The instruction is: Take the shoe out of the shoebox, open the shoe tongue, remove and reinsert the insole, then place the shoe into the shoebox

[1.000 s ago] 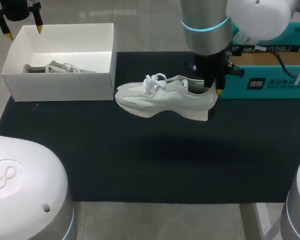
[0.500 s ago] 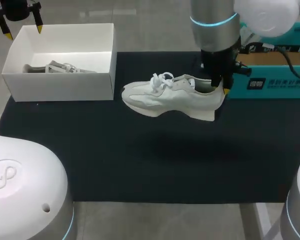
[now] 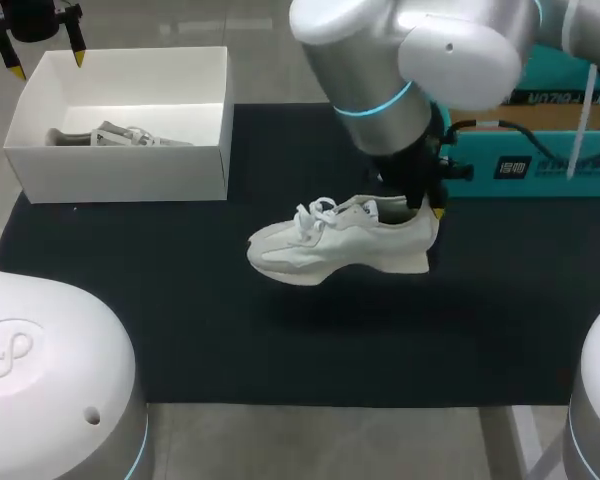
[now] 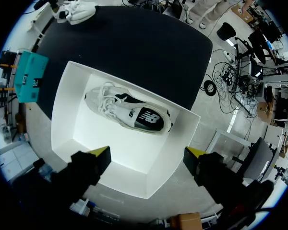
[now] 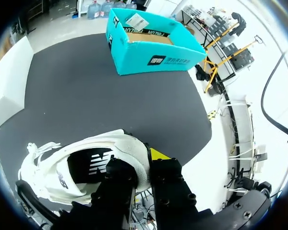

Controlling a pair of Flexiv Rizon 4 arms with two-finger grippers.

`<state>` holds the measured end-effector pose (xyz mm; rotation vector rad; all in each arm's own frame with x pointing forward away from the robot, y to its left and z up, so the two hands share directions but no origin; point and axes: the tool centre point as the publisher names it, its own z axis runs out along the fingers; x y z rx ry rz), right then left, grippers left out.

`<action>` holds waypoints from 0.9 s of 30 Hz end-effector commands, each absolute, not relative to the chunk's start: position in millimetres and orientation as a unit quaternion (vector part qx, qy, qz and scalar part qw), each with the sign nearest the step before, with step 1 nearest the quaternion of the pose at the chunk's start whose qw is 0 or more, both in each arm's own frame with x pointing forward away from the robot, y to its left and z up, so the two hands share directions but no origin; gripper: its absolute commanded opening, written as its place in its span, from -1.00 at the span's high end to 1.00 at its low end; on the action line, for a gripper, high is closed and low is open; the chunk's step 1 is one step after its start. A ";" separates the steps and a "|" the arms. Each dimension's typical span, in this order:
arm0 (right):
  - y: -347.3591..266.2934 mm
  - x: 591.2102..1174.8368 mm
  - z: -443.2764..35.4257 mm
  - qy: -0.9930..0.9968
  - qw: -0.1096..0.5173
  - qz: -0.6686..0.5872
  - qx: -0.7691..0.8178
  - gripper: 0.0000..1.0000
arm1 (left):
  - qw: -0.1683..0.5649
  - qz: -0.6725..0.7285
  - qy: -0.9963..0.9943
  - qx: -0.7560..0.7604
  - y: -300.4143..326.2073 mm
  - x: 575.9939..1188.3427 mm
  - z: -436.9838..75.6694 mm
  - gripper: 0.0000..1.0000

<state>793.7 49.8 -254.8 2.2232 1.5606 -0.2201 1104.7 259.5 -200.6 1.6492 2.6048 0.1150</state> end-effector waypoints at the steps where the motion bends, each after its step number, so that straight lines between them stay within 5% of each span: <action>1: 55.9 788.4 -281.0 0.421 0.233 -0.048 0.875 1.00 | 0.028 0.038 0.844 0.535 259.8 1104.5 -200.4 -1.00; 27: 34.1 782.0 -334.2 0.258 0.201 0.037 0.944 1.00 | 0.028 0.038 0.844 0.535 259.8 1104.5 -200.4 -1.00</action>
